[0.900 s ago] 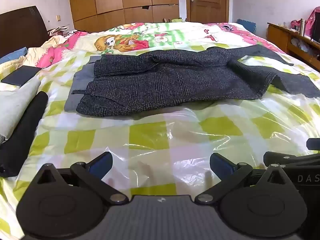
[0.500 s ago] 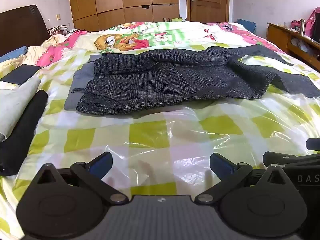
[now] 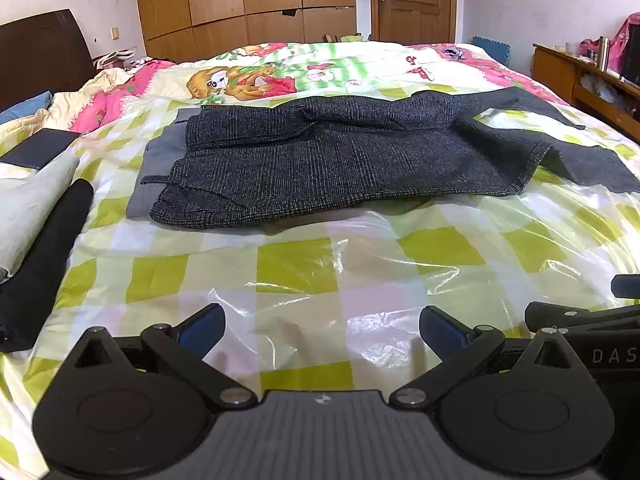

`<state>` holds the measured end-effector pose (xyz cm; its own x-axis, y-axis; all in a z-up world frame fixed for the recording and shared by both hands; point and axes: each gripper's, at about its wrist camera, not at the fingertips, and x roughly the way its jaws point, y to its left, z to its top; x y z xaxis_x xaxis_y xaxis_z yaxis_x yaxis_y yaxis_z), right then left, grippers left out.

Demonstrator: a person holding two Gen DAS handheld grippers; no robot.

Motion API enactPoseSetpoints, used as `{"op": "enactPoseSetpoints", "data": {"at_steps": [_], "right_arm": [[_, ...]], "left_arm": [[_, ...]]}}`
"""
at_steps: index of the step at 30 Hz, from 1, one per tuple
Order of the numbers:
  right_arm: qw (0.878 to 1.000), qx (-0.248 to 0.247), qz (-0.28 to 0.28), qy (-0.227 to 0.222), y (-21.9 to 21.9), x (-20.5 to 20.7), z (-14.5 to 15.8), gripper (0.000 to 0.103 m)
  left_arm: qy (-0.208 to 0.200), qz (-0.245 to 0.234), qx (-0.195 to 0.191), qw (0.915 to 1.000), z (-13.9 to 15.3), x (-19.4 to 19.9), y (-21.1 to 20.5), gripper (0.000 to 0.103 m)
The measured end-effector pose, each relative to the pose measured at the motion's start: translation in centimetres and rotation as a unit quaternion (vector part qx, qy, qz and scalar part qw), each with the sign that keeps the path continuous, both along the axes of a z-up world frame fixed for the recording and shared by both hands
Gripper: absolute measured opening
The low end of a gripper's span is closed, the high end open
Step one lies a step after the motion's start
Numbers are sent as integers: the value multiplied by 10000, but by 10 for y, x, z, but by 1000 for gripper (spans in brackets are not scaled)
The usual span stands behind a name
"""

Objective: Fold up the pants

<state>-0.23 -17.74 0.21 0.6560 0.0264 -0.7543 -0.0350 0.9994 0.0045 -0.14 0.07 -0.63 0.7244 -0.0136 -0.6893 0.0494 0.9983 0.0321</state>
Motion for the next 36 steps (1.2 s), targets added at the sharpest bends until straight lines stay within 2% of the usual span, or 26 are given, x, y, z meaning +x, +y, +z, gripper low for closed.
{"op": "enactPoseSetpoints", "data": {"at_steps": [36], "right_arm": [[10000, 14, -10, 4, 0, -1, -1, 101]], "left_arm": [[27, -7, 92, 10000, 2, 1, 0, 103]]}}
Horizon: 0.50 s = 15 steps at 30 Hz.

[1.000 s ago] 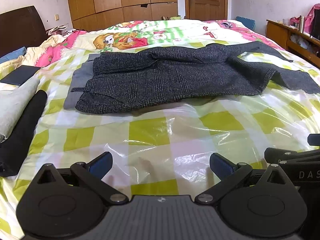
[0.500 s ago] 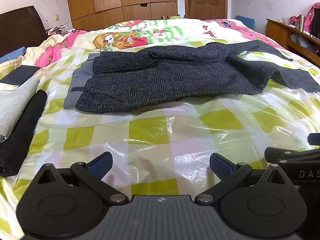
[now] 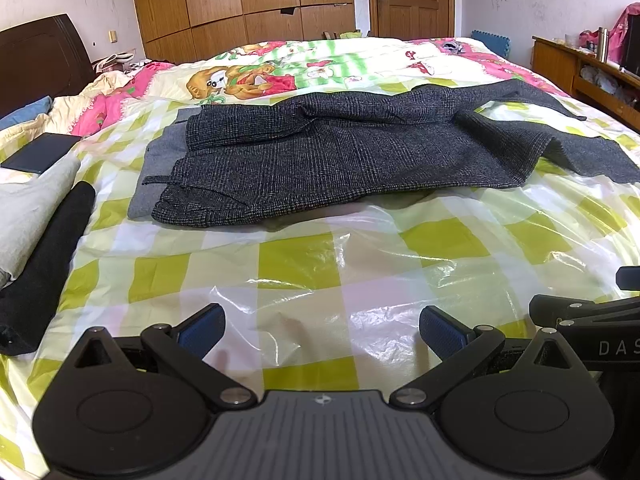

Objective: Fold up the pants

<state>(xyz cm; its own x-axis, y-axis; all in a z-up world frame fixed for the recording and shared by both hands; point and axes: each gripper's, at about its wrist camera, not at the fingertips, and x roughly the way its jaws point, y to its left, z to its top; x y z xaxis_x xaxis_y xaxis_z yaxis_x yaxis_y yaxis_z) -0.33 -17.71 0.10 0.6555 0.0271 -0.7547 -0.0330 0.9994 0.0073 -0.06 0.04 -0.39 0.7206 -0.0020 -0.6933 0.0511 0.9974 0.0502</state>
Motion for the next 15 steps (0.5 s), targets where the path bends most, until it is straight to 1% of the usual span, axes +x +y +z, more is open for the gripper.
{"op": "enactPoseSetpoints", "data": {"at_steps": [15], "right_arm": [[10000, 5, -5, 11, 0, 0, 0, 101]], "left_arm": [[-3, 1, 7, 10000, -1, 0, -1, 103]]}}
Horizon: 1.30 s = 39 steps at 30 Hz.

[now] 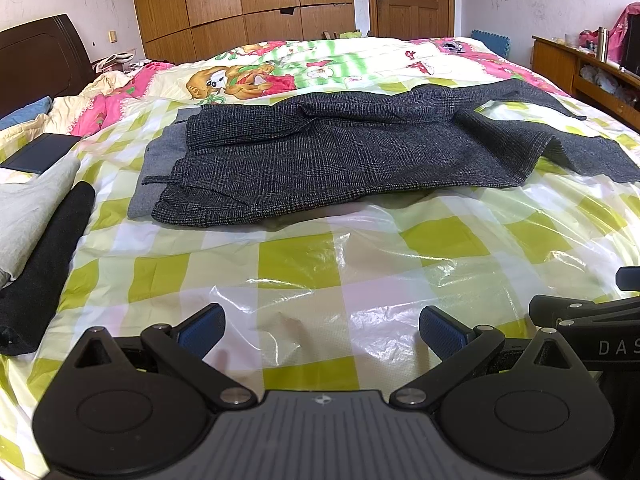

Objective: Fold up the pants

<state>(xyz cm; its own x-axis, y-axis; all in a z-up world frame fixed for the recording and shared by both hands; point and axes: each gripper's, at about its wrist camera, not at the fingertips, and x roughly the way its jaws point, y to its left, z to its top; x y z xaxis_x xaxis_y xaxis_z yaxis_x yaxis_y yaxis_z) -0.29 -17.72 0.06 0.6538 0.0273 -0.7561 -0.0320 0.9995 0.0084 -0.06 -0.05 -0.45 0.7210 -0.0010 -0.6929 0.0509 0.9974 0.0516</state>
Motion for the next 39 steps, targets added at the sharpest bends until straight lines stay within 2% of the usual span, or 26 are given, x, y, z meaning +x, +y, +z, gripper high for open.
{"op": "enactPoseSetpoints", "data": {"at_steps": [31, 39], "right_arm": [[10000, -6, -5, 24, 3, 2, 0, 101], [9993, 77, 369, -36, 17, 24, 12, 101]], "left_arm": [[-39, 14, -24, 10000, 0, 0, 1, 103], [-204, 152, -159, 9995, 9, 11, 22, 103]]}}
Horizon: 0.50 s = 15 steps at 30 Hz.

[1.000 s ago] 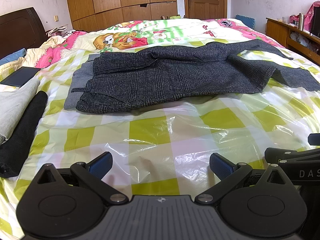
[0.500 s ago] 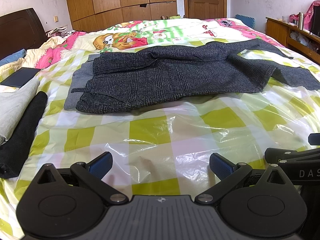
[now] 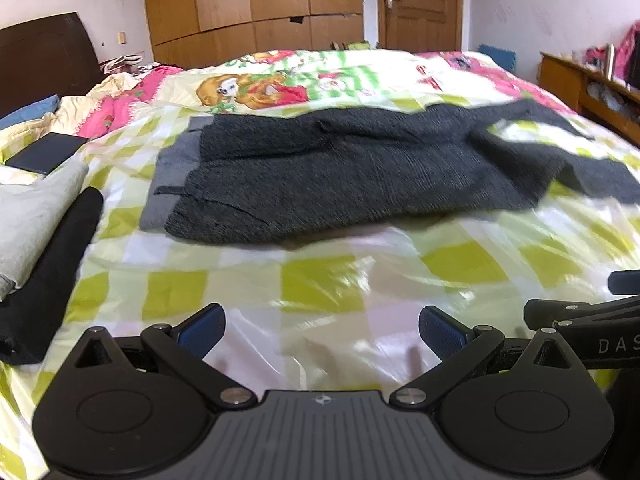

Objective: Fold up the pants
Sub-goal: 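Move both grippers to the grey waistband of the dark trousers and grasp it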

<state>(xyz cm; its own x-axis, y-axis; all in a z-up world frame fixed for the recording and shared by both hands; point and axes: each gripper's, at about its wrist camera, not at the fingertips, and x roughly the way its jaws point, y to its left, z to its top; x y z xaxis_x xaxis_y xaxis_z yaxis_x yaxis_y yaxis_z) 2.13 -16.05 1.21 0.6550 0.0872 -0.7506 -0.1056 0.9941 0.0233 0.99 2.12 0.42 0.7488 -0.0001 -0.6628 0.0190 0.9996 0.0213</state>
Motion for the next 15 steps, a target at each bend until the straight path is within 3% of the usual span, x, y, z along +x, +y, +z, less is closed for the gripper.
{"op": "enactPoseSetpoints", "data": {"at_steps": [8, 15], "right_arm": [[9912, -454, 1148, -471, 51, 44, 10, 101], [9679, -877, 2299, -510, 112, 97, -7, 100]], "left_arm": [[-181, 544, 394, 9976, 0, 40, 61, 103], [-158, 480, 761, 9958, -17, 100, 101, 103]]}}
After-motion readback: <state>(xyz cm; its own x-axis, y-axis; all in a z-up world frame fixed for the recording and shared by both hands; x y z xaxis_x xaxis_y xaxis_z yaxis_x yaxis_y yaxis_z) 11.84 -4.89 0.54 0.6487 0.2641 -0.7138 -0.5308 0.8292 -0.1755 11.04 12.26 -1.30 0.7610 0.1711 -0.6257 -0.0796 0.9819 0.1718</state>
